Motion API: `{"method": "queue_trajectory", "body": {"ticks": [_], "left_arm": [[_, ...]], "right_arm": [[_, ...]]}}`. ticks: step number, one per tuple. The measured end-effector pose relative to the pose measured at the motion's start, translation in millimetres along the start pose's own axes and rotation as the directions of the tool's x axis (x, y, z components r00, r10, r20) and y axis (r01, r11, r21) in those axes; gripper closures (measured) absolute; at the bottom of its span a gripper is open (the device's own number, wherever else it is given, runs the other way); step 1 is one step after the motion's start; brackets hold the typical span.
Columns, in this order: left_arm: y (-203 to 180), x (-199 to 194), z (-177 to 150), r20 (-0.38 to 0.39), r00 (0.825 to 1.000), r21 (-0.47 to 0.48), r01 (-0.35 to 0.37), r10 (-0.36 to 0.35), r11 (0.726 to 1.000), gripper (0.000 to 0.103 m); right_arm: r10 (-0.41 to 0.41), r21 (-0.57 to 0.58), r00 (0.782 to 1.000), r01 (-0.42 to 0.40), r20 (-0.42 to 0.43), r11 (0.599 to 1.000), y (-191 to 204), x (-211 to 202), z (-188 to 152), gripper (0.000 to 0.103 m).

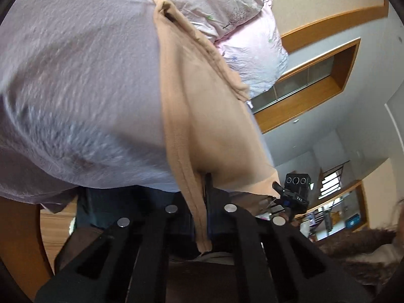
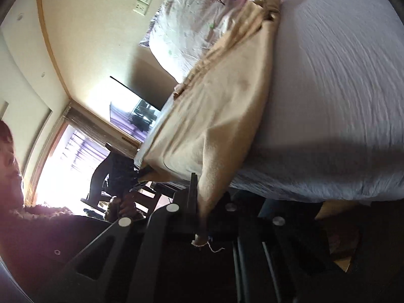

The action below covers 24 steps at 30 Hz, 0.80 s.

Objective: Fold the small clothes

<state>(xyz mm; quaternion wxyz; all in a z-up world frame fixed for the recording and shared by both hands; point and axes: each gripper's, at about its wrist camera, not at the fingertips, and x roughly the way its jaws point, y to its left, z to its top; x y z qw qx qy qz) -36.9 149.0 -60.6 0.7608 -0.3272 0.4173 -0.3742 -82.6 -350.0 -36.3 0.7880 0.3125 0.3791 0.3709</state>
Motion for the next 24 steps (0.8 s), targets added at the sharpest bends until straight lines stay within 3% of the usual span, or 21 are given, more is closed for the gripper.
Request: {"method": "queue_trajectory", "body": {"ticks": [4, 7, 10, 14, 19, 24], "left_arm": [[-39.4, -9.4, 35.8, 0.062, 0.997, 0.062, 0.05, -0.054, 0.997, 0.099], [-57.1, -2.1, 90.0, 0.124, 0.992, 0.091, 0.018, -0.03, 0.996, 0.099], [-57.5, 16.5, 155.3, 0.182, 0.983, 0.077, -0.028, 0.013, 0.997, 0.099], [-41.2, 53.4, 238.4, 0.227, 0.972, 0.031, -0.077, 0.068, 0.997, 0.099], [-1.4, 100.7, 307.0, 0.201, 0.962, -0.061, -0.178, 0.187, 0.982, 0.1], [43.1, 126.6, 328.0, 0.133, 0.961, -0.214, -0.21, 0.242, 0.954, 0.1]], "right_arm": [[0.04, -0.105, 0.996, -0.03, 0.086, 0.994, 33.8, -11.8, 49.4, 0.097], [0.046, -0.161, 0.984, -0.019, 0.17, 0.987, 49.7, -9.0, 106.4, 0.097], [0.01, -0.142, 0.967, 0.028, 0.256, 0.989, 45.0, 6.0, 169.9, 0.097], [-0.064, -0.053, 0.947, 0.084, 0.315, 0.995, 6.9, 39.3, 252.6, 0.097], [-0.225, 0.106, 0.933, 0.203, 0.282, 0.973, -56.4, 95.5, 321.7, 0.097], [-0.399, 0.239, 0.896, 0.351, 0.194, 0.905, -103.3, 132.4, 341.1, 0.095]]}}
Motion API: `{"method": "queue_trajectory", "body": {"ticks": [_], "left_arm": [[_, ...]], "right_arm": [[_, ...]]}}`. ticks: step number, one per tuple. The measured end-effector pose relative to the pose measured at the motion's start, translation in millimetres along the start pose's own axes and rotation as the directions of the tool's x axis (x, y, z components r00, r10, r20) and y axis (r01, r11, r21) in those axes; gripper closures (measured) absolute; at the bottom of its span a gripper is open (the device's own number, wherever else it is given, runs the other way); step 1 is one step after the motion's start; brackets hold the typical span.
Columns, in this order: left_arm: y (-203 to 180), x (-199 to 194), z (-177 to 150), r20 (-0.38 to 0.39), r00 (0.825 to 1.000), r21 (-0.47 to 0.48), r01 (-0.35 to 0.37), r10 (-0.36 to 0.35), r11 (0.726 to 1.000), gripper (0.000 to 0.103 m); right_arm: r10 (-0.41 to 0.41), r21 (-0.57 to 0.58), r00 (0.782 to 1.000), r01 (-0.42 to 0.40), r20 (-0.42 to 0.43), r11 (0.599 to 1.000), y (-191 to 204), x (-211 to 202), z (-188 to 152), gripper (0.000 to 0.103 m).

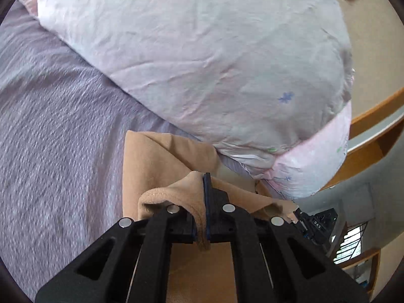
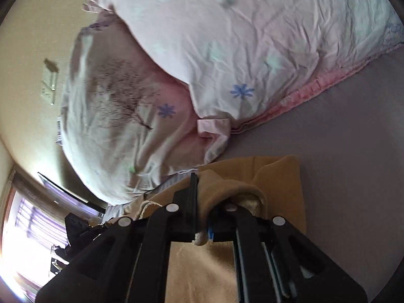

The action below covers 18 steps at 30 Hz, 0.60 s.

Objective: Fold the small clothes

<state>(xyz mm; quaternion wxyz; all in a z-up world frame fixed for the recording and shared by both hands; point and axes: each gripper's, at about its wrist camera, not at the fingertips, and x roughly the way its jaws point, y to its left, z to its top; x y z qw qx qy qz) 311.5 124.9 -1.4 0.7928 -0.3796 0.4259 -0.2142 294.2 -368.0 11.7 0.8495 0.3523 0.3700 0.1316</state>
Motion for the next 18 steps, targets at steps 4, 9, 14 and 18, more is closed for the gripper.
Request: {"method": "queue_trajectory", "body": {"ticks": [4, 9, 14, 18], "left_arm": [[8.5, -0.4, 6.4, -0.01, 0.999, -0.072, 0.043, -0.044, 0.996, 0.099], [-11.1, -45.5, 7.4, 0.12, 0.993, 0.004, 0.011, -0.011, 1.0, 0.02], [-20.0, -77.3, -24.0, 0.07, 0.995, 0.125, -0.074, 0.065, 0.989, 0.018], [-4.6, -68.5, -58.5, -0.035, 0.993, 0.113, -0.108, 0.113, 0.988, 0.026]], "right_arm": [[-0.138, 0.044, 0.99, 0.137, 0.023, 0.99, -7.5, 11.6, 6.6, 0.04], [-0.185, 0.041, 0.968, 0.181, 0.168, 0.983, 1.5, -33.2, 6.0, 0.032], [-0.054, -0.096, 0.978, 0.075, 0.201, 0.993, 19.5, -78.0, -27.3, 0.023], [0.041, -0.155, 0.971, -0.005, 0.234, 0.988, 9.6, -90.8, -55.8, 0.018]]}}
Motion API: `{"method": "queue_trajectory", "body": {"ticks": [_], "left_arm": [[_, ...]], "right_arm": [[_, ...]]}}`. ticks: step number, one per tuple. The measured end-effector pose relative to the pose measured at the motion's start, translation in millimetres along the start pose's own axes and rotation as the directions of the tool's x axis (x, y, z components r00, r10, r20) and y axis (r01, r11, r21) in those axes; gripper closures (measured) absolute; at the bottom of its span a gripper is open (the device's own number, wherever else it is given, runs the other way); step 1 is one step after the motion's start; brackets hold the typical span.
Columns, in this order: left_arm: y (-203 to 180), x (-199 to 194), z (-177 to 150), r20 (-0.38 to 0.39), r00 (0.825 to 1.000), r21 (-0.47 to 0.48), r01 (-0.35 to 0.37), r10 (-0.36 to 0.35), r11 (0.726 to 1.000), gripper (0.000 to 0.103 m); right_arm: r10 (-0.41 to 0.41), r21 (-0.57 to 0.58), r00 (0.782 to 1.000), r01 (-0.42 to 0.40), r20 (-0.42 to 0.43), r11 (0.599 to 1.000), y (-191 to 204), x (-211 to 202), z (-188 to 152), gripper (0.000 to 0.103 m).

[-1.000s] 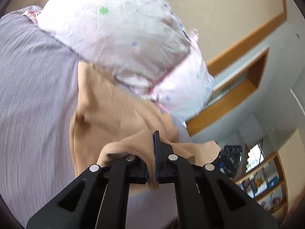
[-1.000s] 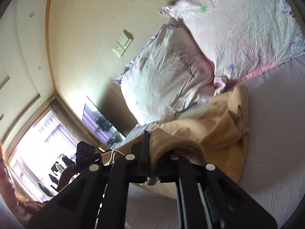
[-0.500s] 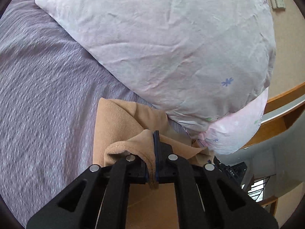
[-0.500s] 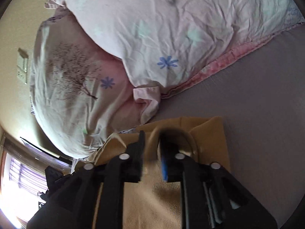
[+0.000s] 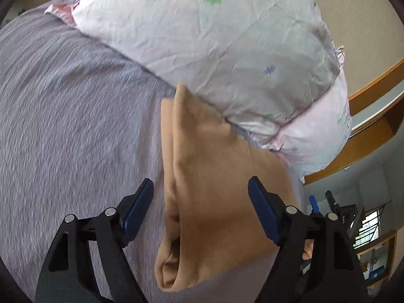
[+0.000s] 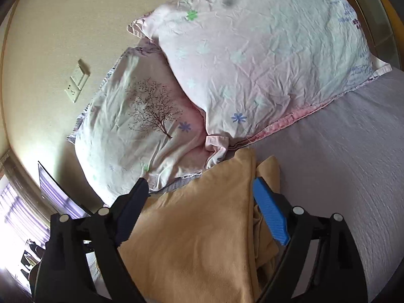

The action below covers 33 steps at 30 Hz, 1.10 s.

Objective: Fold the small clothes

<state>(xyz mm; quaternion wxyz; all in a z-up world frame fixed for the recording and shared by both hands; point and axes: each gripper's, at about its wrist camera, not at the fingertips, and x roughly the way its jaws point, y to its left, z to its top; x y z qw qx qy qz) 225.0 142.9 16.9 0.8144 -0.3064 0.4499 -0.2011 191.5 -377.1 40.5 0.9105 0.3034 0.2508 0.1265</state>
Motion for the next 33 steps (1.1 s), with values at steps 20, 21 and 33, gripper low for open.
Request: {"method": "queue_trajectory", "body": {"ticks": [20, 21, 33], "left_arm": [[-142.4, 32.0, -6.2, 0.004, 0.947, 0.057, 0.321, -0.322, 0.945, 0.088], [-166.3, 46.4, -10.2, -0.029, 0.939, 0.092, 0.345, -0.343, 0.934, 0.088], [-246.7, 159.7, -70.9, -0.364, 0.806, 0.06, 0.521, -0.467, 0.851, 0.048]], "right_arm": [[0.096, 0.149, 0.992, -0.108, 0.087, 0.983, -23.1, -18.4, -1.0, 0.017], [0.089, 0.154, 0.992, -0.103, 0.095, 0.983, -24.8, -20.1, -0.4, 0.017], [-0.03, 0.146, 0.99, 0.01, 0.138, 0.989, -42.2, -44.4, 2.6, 0.017]]}}
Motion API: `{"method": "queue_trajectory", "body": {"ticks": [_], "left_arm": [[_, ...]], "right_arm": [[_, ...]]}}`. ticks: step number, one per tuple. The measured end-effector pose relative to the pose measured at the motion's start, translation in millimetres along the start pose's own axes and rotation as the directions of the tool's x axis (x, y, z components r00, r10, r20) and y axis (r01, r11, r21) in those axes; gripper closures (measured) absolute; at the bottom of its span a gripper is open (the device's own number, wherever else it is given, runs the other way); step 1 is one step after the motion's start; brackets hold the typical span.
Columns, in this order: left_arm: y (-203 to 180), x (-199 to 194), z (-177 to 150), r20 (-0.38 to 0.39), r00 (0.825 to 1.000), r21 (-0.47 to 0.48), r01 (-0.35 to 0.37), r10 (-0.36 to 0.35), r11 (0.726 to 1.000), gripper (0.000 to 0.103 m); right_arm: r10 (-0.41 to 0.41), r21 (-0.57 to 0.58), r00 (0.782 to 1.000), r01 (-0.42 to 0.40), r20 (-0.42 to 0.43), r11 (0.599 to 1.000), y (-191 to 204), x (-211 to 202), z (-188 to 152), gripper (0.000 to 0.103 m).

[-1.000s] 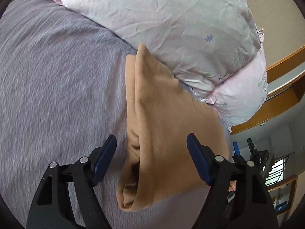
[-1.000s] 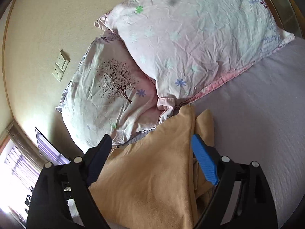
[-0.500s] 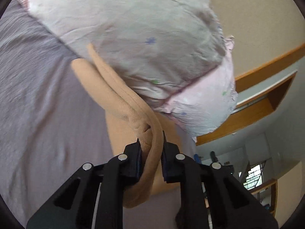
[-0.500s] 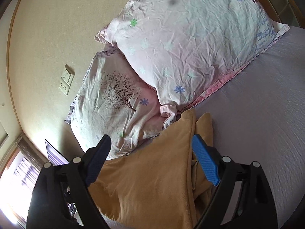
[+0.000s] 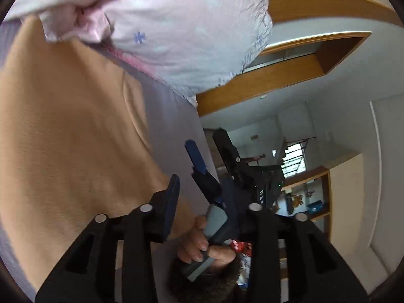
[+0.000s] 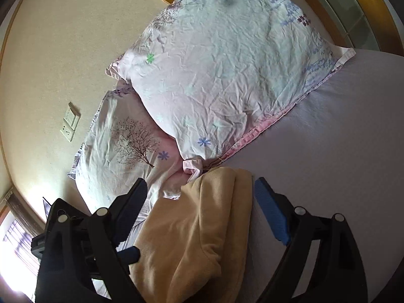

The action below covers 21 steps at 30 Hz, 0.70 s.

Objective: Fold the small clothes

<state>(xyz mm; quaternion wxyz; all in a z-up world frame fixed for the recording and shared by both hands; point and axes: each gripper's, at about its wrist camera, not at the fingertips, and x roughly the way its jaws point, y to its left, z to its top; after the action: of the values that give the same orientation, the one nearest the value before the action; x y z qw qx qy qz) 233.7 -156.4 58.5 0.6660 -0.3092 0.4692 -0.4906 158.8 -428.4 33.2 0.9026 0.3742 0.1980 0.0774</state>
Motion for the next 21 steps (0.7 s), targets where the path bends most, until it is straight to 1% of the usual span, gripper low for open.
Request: {"method": "queue_trajectory", "body": {"ticks": [1, 2, 3, 5, 6, 8, 10, 11, 13, 14, 15, 16, 18, 19, 20, 21], "left_arm": [[-2.8, -20.0, -1.4, 0.053, 0.998, 0.034, -0.04, 0.038, 0.999, 0.035], [-4.2, -41.0, -5.9, 0.102, 0.992, 0.067, -0.082, 0.075, 0.994, 0.033], [-4.5, -56.7, -9.7, 0.128, 0.986, 0.092, -0.122, 0.11, 0.988, 0.033], [-4.1, -80.3, -16.3, 0.163, 0.967, 0.131, -0.218, 0.196, 0.967, 0.033], [-3.7, -84.2, -17.4, 0.175, 0.956, 0.142, -0.26, 0.234, 0.955, 0.032], [4.0, -90.0, -18.1, 0.189, 0.932, 0.127, -0.334, 0.308, 0.934, 0.03], [19.2, -84.5, -12.6, 0.175, 0.915, 0.074, -0.382, 0.365, 0.921, 0.03], [29.2, -81.4, -9.4, 0.159, 0.911, 0.045, -0.391, 0.38, 0.919, 0.03], [51.1, -72.1, -1.4, 0.118, 0.908, -0.012, -0.404, 0.403, 0.915, 0.03], [60.3, -66.1, 0.9, 0.095, 0.906, -0.04, -0.411, 0.413, 0.911, 0.03], [67.9, -60.3, 3.1, 0.077, 0.907, -0.061, -0.41, 0.414, 0.91, 0.03], [75.0, -56.5, 3.2, 0.065, 0.911, -0.081, -0.403, 0.408, 0.912, 0.03], [83.1, -47.3, 5.7, 0.049, 0.928, -0.114, -0.362, 0.37, 0.925, 0.03], [86.4, -44.3, 6.8, 0.046, 0.934, -0.126, -0.345, 0.353, 0.93, 0.03], [88.7, -41.4, 7.5, 0.047, 0.938, -0.134, -0.334, 0.343, 0.933, 0.03], [91.0, -37.8, 6.7, 0.048, 0.941, -0.139, -0.326, 0.335, 0.935, 0.031]], "right_arm": [[0.022, -0.007, 1.0, -0.022, -0.016, 1.0, 2.3, -3.5, -0.6, 0.017], [0.042, -0.018, 0.998, -0.042, -0.04, 0.999, 5.7, -6.7, -2.3, 0.017], [0.048, -0.036, 0.997, -0.051, -0.065, 0.998, 10.3, -10.5, -5.3, 0.019], [0.024, -0.108, 0.992, -0.038, -0.127, 0.993, 23.0, -17.3, -15.0, 0.023], [0.004, -0.136, 0.988, -0.026, -0.156, 0.99, 27.2, -19.0, -19.9, 0.024], [-0.04, -0.161, 0.976, 0.005, -0.216, 0.987, 31.4, -18.0, -28.7, 0.024], [-0.051, -0.111, 0.961, 0.022, -0.272, 0.994, 25.1, -9.5, -28.8, 0.023], [-0.049, -0.059, 0.951, 0.033, -0.306, 0.998, 18.0, -2.1, -26.6, 0.023], [-0.028, 0.036, 0.924, 0.045, -0.38, 0.998, 3.8, 15.8, -24.5, 0.022], [-0.023, 0.061, 0.911, 0.053, -0.411, 0.997, -0.9, 24.3, -24.4, 0.022], [-0.025, 0.074, 0.9, 0.064, -0.435, 0.995, -5.0, 31.9, -25.1, 0.022], [-0.035, 0.081, 0.888, 0.082, -0.459, 0.993, -9.2, 39.4, -27.0, 0.022], [-0.025, 0.104, 0.87, 0.088, -0.492, 0.991, -15.0, 48.3, -31.9, 0.022], [-0.012, 0.113, 0.867, 0.079, -0.499, 0.99, -17.0, 51.0, -34.7, 0.027], [-0.006, 0.11, 0.869, 0.069, -0.495, 0.992, -16.3, 51.6, -35.4, 0.03], [0.008, 0.119, 0.868, 0.059, -0.497, 0.991, -16.4, 53.4, -36.9, 0.043]]}}
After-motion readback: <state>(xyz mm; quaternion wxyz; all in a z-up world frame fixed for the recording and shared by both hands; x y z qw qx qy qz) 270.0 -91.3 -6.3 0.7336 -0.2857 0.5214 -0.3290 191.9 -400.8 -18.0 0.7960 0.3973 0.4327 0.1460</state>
